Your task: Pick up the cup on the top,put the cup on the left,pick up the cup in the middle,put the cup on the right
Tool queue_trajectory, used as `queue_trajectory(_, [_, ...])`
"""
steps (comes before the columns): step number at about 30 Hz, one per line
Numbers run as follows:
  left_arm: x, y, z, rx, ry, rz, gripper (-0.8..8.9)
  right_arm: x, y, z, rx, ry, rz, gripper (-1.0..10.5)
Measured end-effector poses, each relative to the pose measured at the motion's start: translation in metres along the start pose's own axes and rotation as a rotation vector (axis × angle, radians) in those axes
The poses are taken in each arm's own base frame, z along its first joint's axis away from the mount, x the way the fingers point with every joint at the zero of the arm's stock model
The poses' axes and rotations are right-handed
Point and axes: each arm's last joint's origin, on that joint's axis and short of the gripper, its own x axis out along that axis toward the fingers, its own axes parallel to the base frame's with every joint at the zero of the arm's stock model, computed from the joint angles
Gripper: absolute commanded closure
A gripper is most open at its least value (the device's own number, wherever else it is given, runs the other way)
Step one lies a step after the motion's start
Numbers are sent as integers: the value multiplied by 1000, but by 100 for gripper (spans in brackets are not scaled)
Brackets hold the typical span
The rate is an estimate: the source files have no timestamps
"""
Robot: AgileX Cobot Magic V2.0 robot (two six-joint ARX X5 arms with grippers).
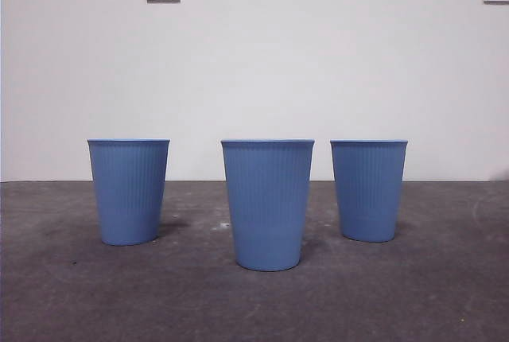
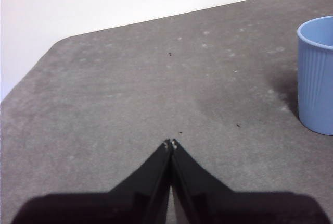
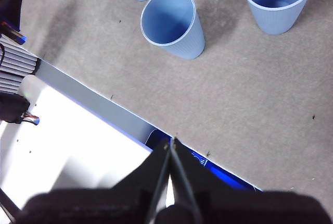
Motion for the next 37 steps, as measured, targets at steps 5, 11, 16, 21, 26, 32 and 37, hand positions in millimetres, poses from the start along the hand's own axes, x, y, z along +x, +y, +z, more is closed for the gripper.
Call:
queue_trajectory(5, [0, 0, 0, -2, 0, 0, 816, 0, 0, 0, 0, 0, 0, 941])
queue_trajectory(11, [0, 0, 0, -2, 0, 0, 816, 0, 0, 0, 0, 0, 0, 941])
queue_trajectory(16, [0, 0, 0, -2, 0, 0, 816, 0, 0, 0, 0, 0, 0, 941])
queue_trajectory(21, [0, 0, 0, -2, 0, 0, 816, 0, 0, 1, -21, -6, -2, 941])
queue_trajectory(26, [0, 0, 0, -2, 0, 1, 816, -11, -4, 15, -206, -262, -59, 941])
queue_trajectory(32, [0, 0, 0, -2, 0, 0, 816, -31, -15, 4, -353, -673, -96, 941])
queue_trajectory(37, [0, 0, 0, -2, 0, 0, 816, -9, -40, -35, -331, -822, -255, 941])
